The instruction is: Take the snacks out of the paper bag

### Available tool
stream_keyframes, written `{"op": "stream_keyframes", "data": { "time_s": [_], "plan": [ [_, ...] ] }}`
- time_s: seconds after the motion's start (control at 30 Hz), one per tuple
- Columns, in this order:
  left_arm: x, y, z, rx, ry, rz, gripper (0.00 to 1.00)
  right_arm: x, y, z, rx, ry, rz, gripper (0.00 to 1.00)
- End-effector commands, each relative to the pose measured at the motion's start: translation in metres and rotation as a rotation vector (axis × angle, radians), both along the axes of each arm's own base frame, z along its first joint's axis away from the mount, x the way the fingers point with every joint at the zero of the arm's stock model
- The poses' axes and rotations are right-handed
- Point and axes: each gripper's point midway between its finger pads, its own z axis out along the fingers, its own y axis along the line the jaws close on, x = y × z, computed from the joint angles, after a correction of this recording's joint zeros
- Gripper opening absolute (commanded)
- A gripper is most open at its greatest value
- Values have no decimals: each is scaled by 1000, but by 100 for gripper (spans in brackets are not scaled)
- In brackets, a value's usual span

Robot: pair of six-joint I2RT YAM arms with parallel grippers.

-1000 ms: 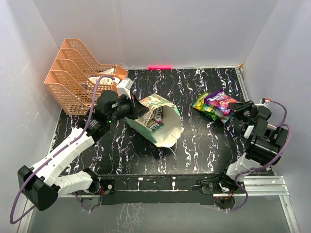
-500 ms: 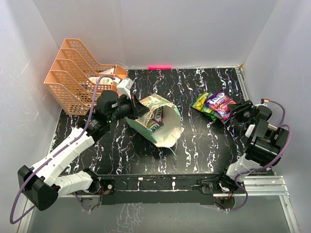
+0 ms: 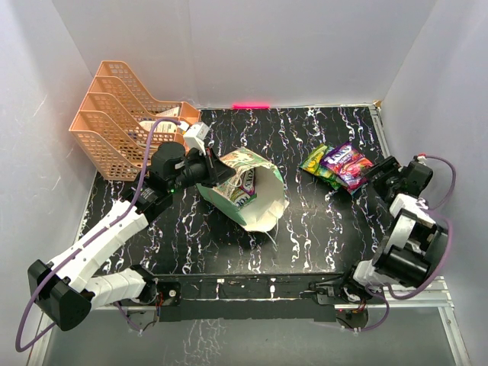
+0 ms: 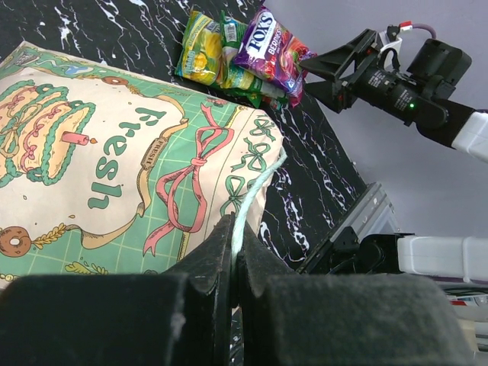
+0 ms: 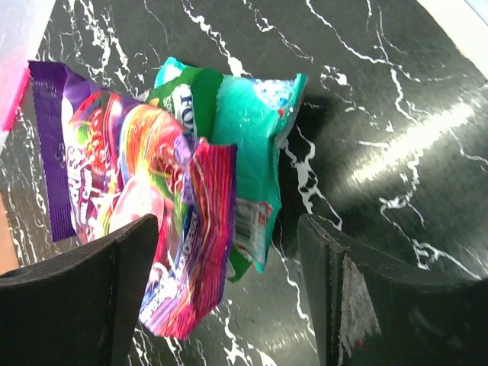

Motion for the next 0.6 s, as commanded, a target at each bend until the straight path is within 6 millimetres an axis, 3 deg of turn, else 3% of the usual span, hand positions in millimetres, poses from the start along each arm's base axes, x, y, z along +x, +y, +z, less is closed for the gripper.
{"op": "stream_keyframes", "data": {
  "time_s": [0.0,0.1,0.2,0.33,0.47,0.57],
  "plan": [
    [-2,-1,21,-37,-49,-14,0,-13,-7,35,-95,-9,-31,77],
    [-8,-6,24,-47,-80,-66,0,-22,13,53,-97,-31,5,78],
    [-25,-18,31,-99,-120,-200,0,-26,58,67,-116,-51,115,78],
    [-48,-26,29,-160,-115,-320,0,-33,140,111,-139,-195,367,75],
    [-52,-19,18,-136,-118,-309,0,-59,220,156,-183,-401,653,73],
    [-51,-10,11,-95,-133,-271,0,-84,260,177,-208,-529,832,69]
  ]
}}
